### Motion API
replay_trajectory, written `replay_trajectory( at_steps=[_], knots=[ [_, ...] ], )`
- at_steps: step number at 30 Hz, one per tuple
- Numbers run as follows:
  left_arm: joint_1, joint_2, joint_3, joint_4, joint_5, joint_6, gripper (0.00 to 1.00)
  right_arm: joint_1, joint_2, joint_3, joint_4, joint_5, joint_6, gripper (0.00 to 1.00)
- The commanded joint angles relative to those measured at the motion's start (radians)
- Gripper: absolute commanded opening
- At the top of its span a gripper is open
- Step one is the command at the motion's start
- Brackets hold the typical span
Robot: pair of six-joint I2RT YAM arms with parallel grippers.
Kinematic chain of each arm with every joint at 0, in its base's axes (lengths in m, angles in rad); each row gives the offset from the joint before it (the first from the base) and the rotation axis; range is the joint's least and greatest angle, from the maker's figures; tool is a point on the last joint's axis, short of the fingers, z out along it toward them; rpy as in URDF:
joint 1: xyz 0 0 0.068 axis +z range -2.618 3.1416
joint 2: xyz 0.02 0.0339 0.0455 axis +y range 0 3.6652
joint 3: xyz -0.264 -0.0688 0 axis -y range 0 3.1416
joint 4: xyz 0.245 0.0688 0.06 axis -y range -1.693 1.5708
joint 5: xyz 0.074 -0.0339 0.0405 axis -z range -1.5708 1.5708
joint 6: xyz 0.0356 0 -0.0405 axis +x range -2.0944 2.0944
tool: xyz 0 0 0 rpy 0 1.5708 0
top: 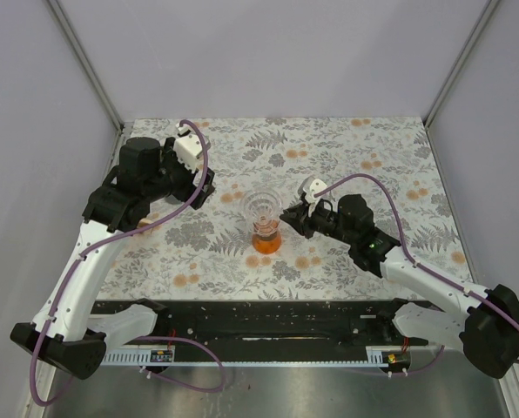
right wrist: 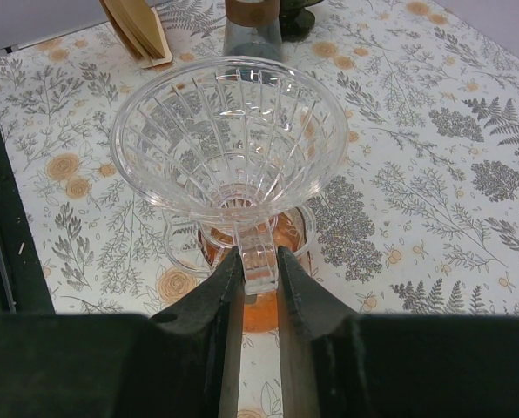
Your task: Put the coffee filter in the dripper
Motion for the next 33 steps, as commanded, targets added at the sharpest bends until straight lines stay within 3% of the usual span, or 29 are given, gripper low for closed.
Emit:
replay_trajectory(
  at_steps=[1,11,12,18,25,30,33],
  knots=[
    [0.009,-0.016,0.013,0.037,0.01,0.0,0.83,0.008,-0.022,0.0,0.051,0.028,-0.005,0.0],
    [0.009,-0.014,0.011,0.034,0.008,0.006,0.83,0.008,-0.019,-0.031,0.028,0.048,-0.003,0.0],
    [0.009,-0.014,0.011,0.034,0.007,0.006,0.83,0.008,-0.022,-0.028,0.02,0.049,-0.002,0.03],
    [0.01,-0.016,0.01,0.034,0.01,0.006,0.83,0.008,-0.022,0.009,-0.072,0.055,-0.002,0.46],
    [0.016,-0.019,-0.009,0.034,-0.027,0.014,0.83,0.008,-0.062,0.056,-0.161,0.051,-0.002,0.69],
    [0.044,-0.017,-0.016,0.026,-0.199,0.029,0.83,0.008,-0.114,0.135,-0.338,0.055,-0.006,0.87],
    [0.099,-0.028,-0.038,0.042,-0.309,0.065,0.83,0.008,-0.141,0.213,-0.472,0.087,-0.005,0.91]
  ],
)
